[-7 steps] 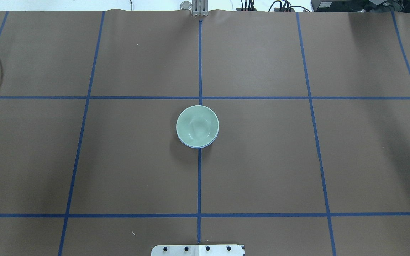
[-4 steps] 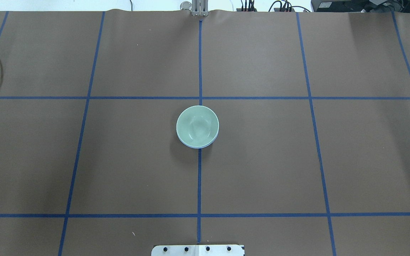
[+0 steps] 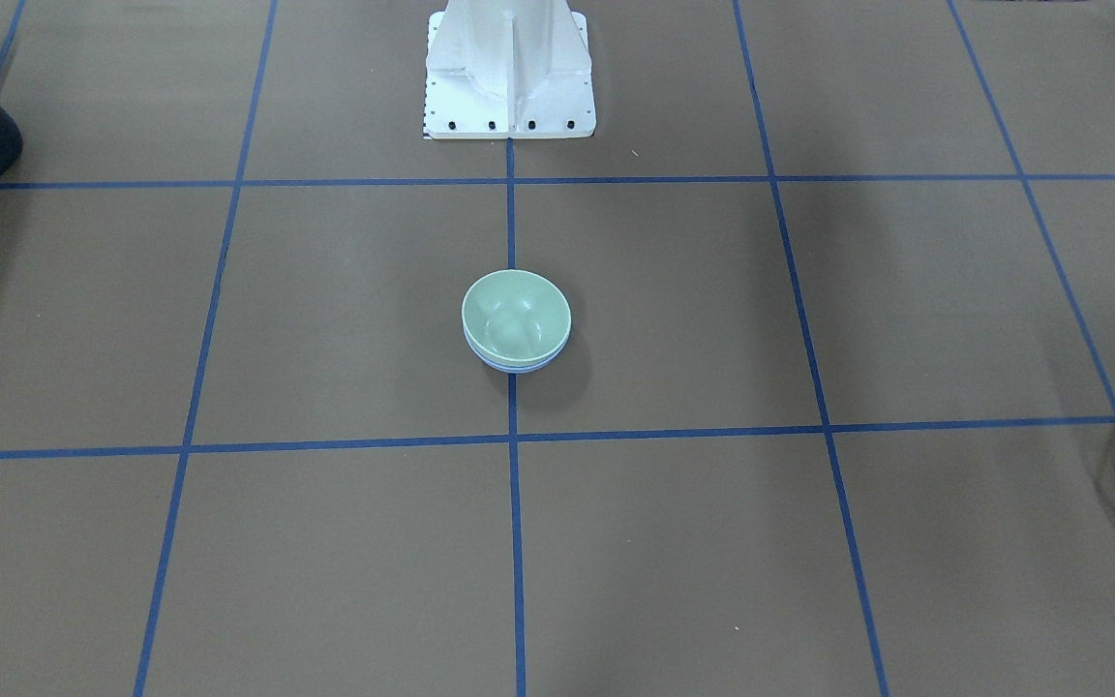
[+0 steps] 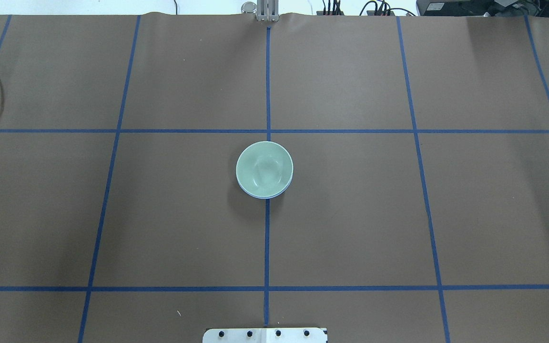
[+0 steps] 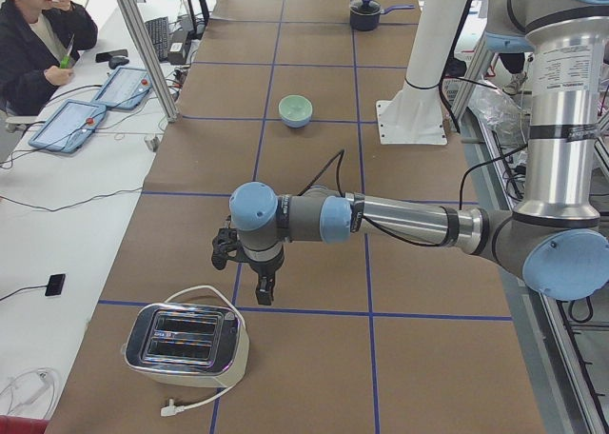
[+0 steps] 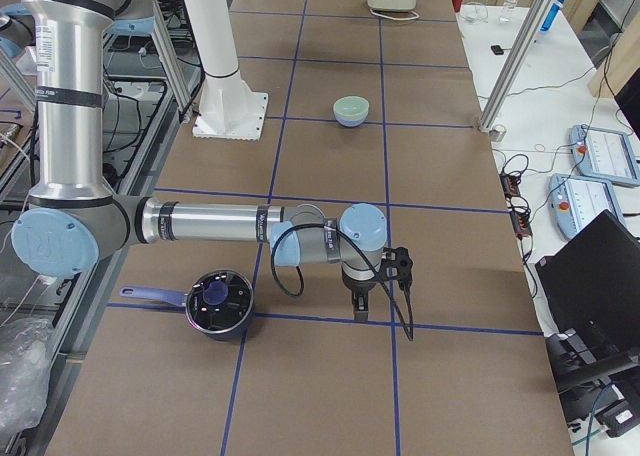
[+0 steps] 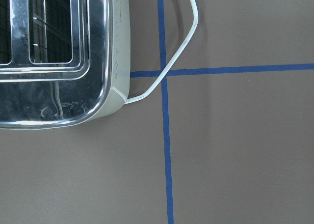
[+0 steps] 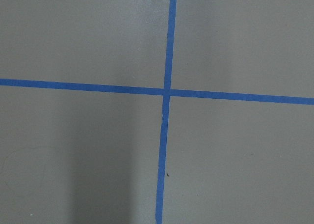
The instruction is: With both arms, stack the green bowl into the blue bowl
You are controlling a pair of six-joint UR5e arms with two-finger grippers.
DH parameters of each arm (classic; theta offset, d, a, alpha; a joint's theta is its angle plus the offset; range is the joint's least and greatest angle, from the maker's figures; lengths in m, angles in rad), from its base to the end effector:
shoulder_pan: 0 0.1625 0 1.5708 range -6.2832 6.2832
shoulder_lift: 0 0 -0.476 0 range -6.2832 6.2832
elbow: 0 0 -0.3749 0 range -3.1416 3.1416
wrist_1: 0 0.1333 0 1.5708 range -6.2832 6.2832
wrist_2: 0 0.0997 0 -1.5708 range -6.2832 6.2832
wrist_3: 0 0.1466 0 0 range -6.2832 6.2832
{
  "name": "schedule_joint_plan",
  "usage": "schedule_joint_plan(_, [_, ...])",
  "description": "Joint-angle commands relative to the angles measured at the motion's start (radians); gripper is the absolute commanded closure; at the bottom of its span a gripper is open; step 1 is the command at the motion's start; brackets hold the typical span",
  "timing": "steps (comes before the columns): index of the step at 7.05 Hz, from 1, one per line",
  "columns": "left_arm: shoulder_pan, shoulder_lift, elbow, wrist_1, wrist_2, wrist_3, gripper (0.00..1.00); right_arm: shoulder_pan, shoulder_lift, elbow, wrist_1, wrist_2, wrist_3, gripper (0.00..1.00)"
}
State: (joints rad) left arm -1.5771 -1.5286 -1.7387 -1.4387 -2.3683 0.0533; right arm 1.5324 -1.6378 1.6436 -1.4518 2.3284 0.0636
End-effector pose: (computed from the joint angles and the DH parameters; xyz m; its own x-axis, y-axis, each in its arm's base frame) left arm -0.0312 -0.4507 0.6941 0.6978 0.0443 -0.7149 -0.0309 0.9990 0.0317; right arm 0.0151 -0.4561 0.7285 0.7236 -0.0501 0.6884 -0.0079 0.9967 0.0809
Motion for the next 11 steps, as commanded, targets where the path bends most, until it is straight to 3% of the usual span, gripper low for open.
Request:
schedule_joint_plan(1, [0.0, 0.005, -0.001, 0.0, -0.002, -0.001, 0.01, 0.0, 0.0, -0.007, 0.002, -0.003, 0.004, 0.0])
schedule_joint_plan(11, [-0.001, 0.021, -0.004, 0.0, -0.003, -0.003, 0.01, 0.0, 0.001, -0.001, 0.001, 0.002, 0.007, 0.0])
